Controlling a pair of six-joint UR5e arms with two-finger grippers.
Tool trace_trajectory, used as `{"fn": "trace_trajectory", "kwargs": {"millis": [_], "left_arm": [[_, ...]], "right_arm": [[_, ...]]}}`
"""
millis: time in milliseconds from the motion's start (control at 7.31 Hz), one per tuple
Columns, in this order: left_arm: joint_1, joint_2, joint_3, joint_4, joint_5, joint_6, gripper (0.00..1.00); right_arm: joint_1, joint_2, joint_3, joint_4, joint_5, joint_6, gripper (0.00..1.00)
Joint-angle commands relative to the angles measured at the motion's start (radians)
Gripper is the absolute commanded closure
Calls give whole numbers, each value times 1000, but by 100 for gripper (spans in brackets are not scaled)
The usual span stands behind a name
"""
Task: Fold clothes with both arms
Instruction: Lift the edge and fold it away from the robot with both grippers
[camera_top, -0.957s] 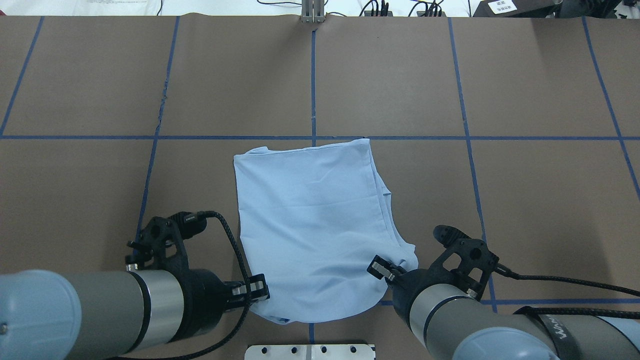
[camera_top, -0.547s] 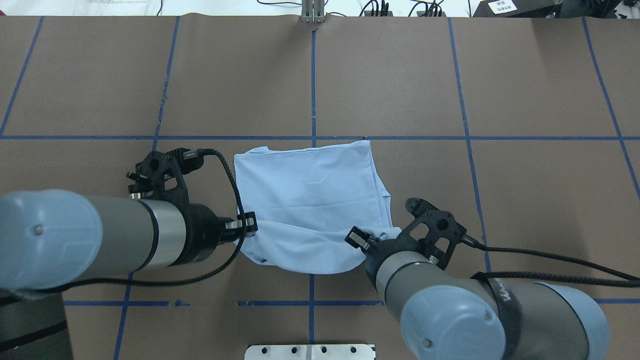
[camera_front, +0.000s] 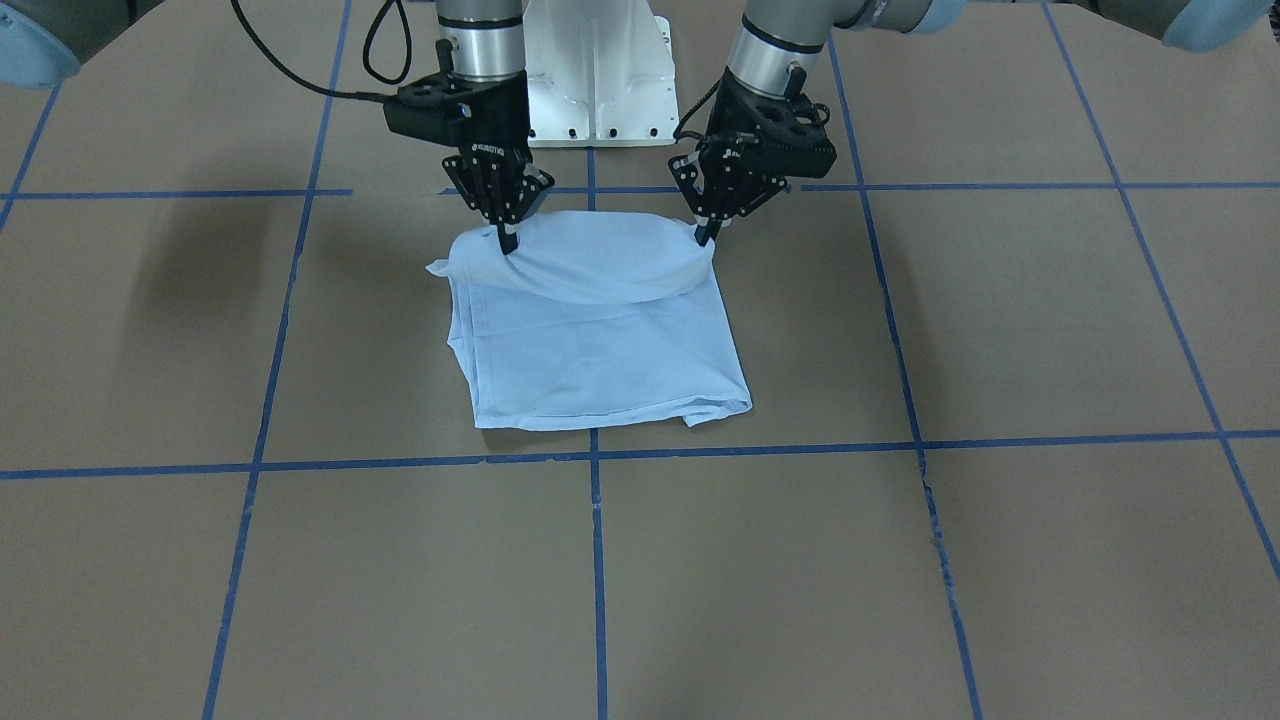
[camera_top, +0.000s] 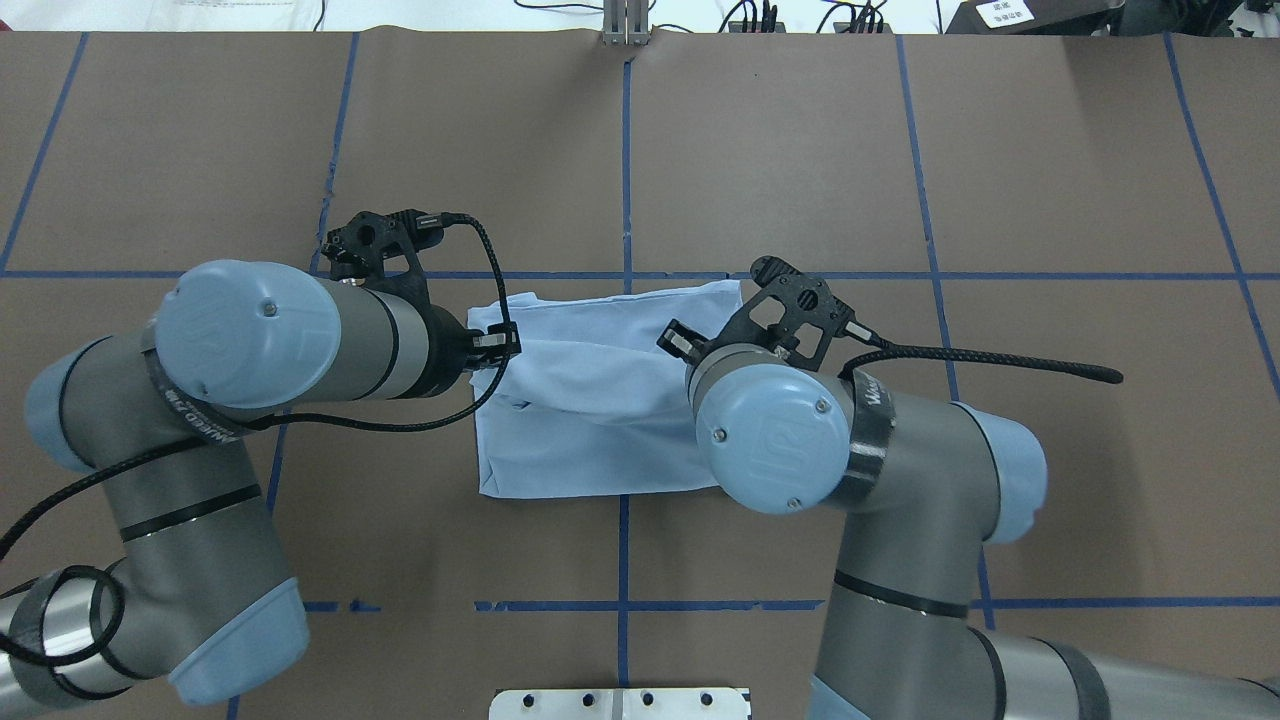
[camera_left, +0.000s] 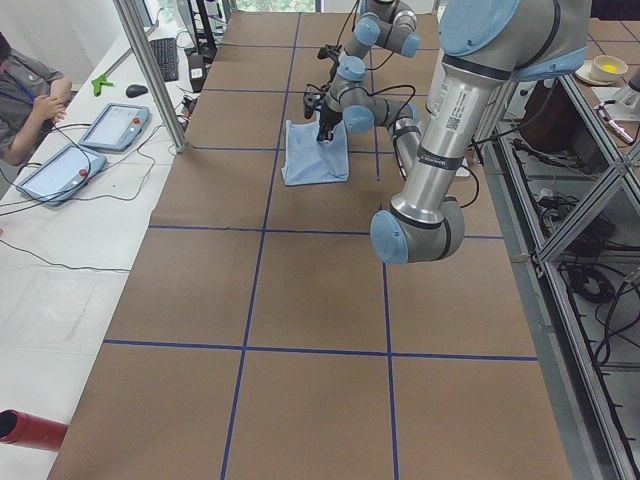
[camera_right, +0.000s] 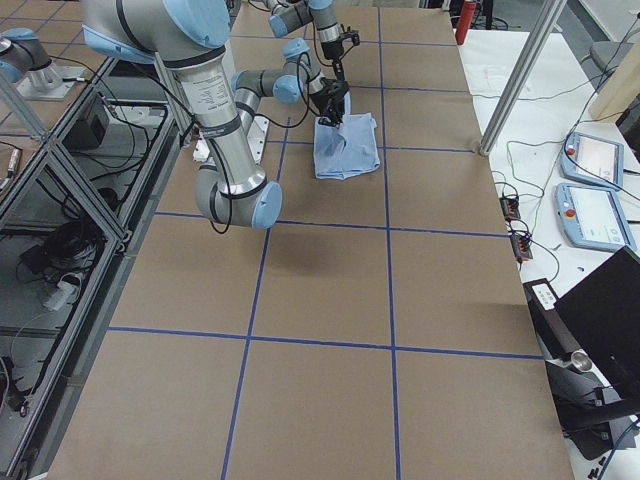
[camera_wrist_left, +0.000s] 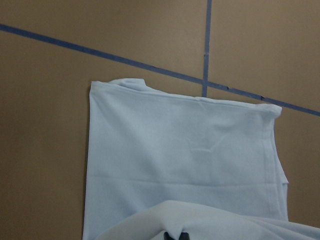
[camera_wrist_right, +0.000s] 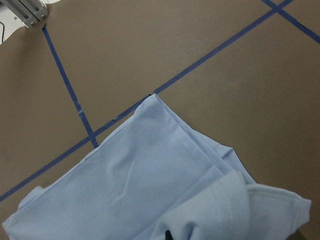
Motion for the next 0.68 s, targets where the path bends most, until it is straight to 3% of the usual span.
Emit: {"fn": "trace_trajectory", "kwargs": {"millis": [0,273,547], "left_arm": [[-26,-47,180,-99,5,7,100],[-34,-61,278,-169,7,25,100],[-41,-61,291,-187,7,39,100]], "right_arm": [[53,62,-201,137,11,-53,100],[88,144,-387,234,30,-64,100],[117,146,-440,298,50,-116,100]]}}
